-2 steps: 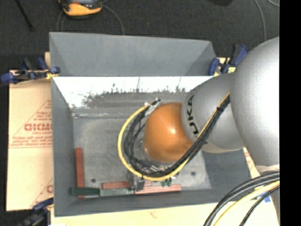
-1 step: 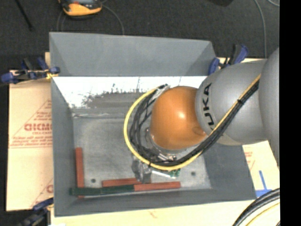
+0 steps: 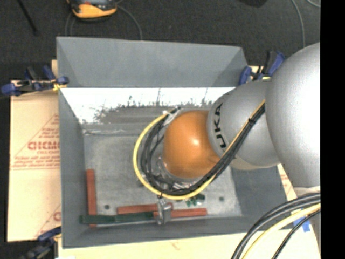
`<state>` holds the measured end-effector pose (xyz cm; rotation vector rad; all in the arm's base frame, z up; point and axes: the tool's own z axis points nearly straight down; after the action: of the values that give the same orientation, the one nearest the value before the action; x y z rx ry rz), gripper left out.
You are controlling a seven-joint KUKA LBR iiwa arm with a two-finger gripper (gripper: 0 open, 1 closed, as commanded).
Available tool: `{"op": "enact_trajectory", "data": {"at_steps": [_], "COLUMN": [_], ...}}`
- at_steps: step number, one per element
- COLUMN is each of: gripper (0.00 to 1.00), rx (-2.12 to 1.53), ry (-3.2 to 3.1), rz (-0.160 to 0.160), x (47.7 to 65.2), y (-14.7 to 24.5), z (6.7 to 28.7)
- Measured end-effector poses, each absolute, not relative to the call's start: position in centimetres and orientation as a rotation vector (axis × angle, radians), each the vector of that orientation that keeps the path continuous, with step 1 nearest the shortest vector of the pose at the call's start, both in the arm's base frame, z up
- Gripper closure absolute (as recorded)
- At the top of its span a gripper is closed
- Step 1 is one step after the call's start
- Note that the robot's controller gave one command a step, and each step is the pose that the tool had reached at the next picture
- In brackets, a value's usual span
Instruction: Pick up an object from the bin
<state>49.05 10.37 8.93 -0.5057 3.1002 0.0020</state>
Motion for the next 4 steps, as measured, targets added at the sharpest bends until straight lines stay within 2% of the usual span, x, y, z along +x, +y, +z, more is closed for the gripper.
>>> {"op": "enact_trajectory", "data": {"at_steps": [1,2,3,4], "gripper": [1.0,0.0,0.0,1.0], "rx": [-0.499,-0.498,-0.497,-0.317], "ry": [3.1,3.1,3.1,3.12], "rz": [0.003,0.002,0.003,0.002], "x": [49.1,49.1,49.1,47.6], "y": [10.4,10.4,10.4,10.2], "z": [9.1,9.1,9.1,7.1]}}
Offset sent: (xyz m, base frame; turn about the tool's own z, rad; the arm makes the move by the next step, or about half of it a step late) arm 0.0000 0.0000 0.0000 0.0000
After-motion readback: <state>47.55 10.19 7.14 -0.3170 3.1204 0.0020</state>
